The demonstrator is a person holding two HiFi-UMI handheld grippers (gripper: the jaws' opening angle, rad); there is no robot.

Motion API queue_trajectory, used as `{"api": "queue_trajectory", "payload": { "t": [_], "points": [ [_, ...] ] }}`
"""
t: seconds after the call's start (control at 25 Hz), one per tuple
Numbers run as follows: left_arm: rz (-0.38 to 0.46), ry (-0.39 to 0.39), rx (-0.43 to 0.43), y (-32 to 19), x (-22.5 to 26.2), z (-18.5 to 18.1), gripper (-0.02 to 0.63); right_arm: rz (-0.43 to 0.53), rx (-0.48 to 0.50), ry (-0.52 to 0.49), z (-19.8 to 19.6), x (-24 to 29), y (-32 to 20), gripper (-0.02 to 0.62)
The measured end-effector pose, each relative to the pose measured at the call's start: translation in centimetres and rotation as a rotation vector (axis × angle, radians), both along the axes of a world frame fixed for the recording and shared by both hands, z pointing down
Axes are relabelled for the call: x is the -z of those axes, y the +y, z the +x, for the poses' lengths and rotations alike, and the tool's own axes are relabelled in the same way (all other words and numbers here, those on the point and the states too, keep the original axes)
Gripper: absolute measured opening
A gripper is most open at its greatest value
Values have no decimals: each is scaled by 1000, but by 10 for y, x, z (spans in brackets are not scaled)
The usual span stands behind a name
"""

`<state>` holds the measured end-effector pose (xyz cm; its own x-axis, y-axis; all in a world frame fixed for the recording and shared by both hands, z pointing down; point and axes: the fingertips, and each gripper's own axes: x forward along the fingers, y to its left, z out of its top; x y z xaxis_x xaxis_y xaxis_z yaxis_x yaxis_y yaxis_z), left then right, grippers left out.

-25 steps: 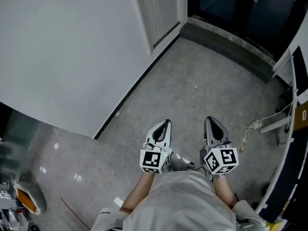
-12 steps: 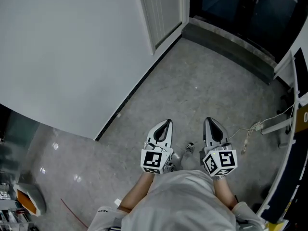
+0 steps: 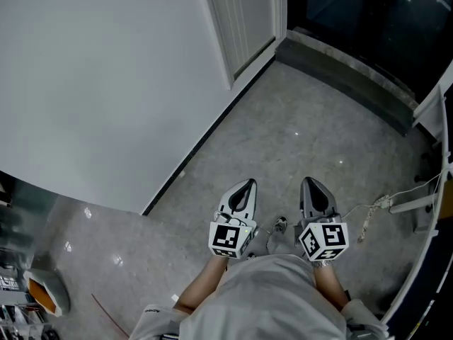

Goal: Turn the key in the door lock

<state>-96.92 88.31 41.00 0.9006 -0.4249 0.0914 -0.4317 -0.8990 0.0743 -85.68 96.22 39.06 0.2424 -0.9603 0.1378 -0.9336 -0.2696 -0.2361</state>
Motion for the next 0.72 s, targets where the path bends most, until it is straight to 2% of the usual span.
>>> {"api": "queue_trajectory", "payload": {
  "t": [0.2,0.44,0.72],
  "points": [
    [8,5,25,-33,8,53,9,12,42,-32,52,-1,-38,-3],
    [15,3,57,-71,9,116,8,20,98,-4,108,3,-82,-3],
    [13,23,78,-100,12,171,8,20,151,-31,167,1,-113,-3]
  ]
}}
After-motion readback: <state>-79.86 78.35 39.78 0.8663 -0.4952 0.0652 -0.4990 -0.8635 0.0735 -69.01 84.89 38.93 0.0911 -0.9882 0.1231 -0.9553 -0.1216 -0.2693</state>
